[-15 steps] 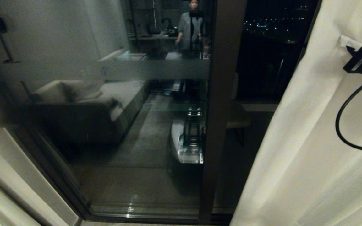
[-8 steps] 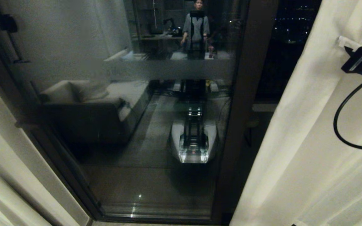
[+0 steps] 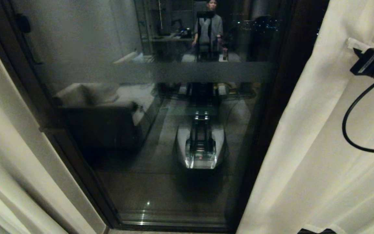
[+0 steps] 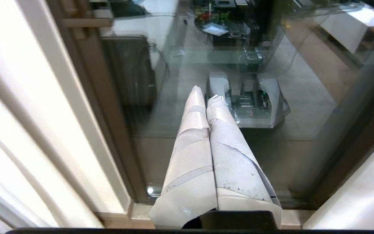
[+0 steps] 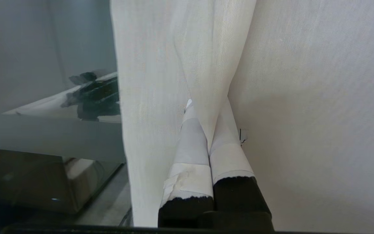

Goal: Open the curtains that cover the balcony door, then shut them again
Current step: Close the inner curtains on both sides

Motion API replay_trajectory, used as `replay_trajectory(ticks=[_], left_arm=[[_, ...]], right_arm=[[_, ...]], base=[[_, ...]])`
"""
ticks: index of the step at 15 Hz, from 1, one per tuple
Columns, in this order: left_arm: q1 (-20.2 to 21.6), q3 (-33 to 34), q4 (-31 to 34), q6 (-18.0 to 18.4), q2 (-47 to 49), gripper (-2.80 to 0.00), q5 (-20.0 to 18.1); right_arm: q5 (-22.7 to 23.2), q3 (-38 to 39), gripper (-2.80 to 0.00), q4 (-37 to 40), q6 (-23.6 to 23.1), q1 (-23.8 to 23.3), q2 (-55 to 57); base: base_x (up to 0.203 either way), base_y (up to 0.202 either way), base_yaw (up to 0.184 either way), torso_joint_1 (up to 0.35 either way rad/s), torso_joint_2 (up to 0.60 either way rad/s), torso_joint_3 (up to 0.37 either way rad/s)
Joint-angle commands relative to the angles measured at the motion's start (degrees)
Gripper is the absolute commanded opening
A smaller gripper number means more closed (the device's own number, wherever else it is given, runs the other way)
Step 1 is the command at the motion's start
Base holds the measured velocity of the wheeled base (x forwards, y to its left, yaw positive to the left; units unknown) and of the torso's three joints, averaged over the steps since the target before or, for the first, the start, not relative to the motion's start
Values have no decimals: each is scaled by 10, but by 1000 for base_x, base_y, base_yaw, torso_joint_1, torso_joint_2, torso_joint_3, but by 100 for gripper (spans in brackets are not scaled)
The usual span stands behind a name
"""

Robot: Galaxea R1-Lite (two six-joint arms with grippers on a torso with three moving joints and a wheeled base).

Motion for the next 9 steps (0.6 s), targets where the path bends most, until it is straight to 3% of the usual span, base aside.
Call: replay_trajectory(ticks=[1, 7, 9], left_arm=[[0, 0, 0, 0, 0, -280, 0], [0, 0, 0, 0, 0, -280, 0], [0, 0, 0, 0, 0, -280, 0]], right_arm=[[1, 1, -280, -4, 0, 0, 0], [2, 1, -280, -4, 0, 0, 1], [2, -2, -280, -4, 0, 0, 2]], base=[[0, 190, 3, 1, 5, 2], [0, 184, 3, 3, 2, 1], [0, 50, 1, 1, 0, 1]])
